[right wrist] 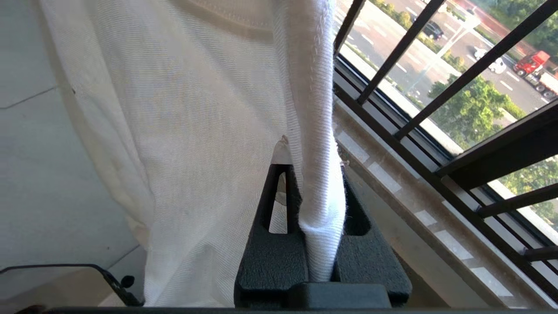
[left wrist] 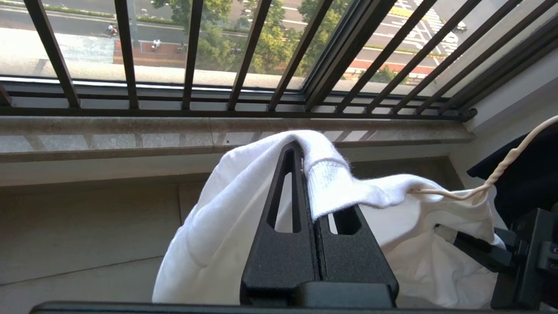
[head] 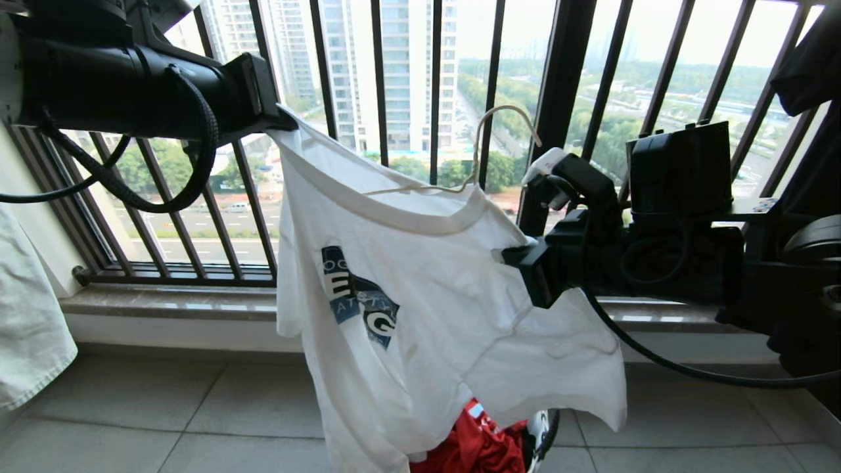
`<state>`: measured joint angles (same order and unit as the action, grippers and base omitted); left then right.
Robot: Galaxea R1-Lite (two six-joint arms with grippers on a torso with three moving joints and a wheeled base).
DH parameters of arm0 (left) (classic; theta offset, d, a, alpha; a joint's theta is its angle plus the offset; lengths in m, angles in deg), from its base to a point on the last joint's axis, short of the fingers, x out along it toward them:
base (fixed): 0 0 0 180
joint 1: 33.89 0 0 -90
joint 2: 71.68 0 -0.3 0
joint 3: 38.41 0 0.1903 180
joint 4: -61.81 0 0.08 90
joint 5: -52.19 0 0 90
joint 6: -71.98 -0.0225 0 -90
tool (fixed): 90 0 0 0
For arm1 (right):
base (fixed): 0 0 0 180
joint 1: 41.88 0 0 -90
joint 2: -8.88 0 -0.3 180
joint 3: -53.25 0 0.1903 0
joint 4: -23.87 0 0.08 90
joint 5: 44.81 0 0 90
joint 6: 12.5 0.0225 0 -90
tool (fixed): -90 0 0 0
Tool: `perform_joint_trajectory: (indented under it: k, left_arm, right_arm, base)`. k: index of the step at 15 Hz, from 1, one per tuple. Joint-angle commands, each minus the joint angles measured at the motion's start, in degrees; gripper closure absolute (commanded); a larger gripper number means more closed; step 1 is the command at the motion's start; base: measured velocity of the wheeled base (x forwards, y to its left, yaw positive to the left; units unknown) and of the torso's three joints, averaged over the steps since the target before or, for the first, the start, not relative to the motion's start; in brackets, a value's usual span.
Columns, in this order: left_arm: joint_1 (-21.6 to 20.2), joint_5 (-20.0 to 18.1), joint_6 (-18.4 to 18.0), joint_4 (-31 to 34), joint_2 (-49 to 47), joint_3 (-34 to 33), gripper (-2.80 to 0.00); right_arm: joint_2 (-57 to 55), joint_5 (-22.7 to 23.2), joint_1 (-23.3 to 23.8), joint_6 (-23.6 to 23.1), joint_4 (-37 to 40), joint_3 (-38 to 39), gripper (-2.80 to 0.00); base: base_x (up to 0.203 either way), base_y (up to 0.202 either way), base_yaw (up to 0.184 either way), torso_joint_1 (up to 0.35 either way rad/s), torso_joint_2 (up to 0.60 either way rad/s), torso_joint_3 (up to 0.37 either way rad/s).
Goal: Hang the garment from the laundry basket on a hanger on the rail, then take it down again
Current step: Hang the clothes on the clothes rack
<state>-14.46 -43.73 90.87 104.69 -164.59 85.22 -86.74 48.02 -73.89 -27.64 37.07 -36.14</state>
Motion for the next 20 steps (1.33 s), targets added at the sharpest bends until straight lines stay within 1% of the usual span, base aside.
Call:
perform_joint_trajectory:
  k: [1, 5, 8, 12, 14, 16, 17, 19, 20]
  left_arm:
    - [0.5, -0.2, 0.2, 0.5, -3.1, 3.5, 0.0]
    - [3.4, -0.2, 0.3, 1.0, -5.2, 6.4, 0.0]
    - [6.4, -0.1, 0.3, 0.9, -6.8, 6.9, 0.0]
    - [6.8, -0.1, 0.1, 0.9, -10.8, 10.6, 0.0]
    - [8.6, -0.1, 0.0, 0.9, -11.0, 10.6, 0.0]
    - [9.7, -0.1, 0.0, 0.9, -11.2, 10.7, 0.0]
    - [11.1, -0.1, -0.1, 0.8, -11.6, 10.7, 0.0]
    - [12.5, 0.0, -0.2, 0.6, -12.3, 11.3, 0.0]
    - [13.2, 0.0, -0.2, 0.6, -12.4, 11.3, 0.0]
  right_arm:
    - [-1.0, 0.1, -1.3, -0.1, -0.2, 0.2, 0.0]
    - [-1.9, 0.0, -0.3, 0.2, -0.2, -1.2, 0.0]
    - [-1.7, 0.1, 1.0, 0.3, -0.2, -1.7, 0.0]
    - [-1.7, 0.4, 0.6, 0.3, -0.2, -1.6, 0.0]
    - [-1.7, 0.8, 0.6, 0.6, -0.4, -1.7, 0.0]
    - [-1.7, 1.0, 0.1, 2.2, -0.6, -1.9, 0.0]
    - [-1.5, 1.7, -0.4, 3.0, -0.6, -2.1, 0.0]
    - [-1.6, 1.8, -1.1, 3.5, -0.7, -2.1, 0.0]
    - [-1.7, 1.9, -1.5, 4.6, -0.9, -2.3, 0.0]
  base:
    - [0.0, 0.0, 0.0, 0.0, 0.0, 0.0]
    - [0.0, 0.0, 0.0, 0.0, 0.0, 0.0]
    - [0.0, 0.0, 0.0, 0.0, 0.0, 0.0]
    - [0.0, 0.0, 0.0, 0.0, 0.0, 0.0]
    - [0.0, 0.0, 0.0, 0.0, 0.0, 0.0]
    - [0.0, 0.0, 0.0, 0.0, 0.0, 0.0]
    - [0.0, 0.0, 0.0, 0.0, 0.0, 0.0]
    - [0.0, 0.0, 0.0, 0.0, 0.0, 0.0]
    - [0.0, 0.0, 0.0, 0.0, 0.0, 0.0]
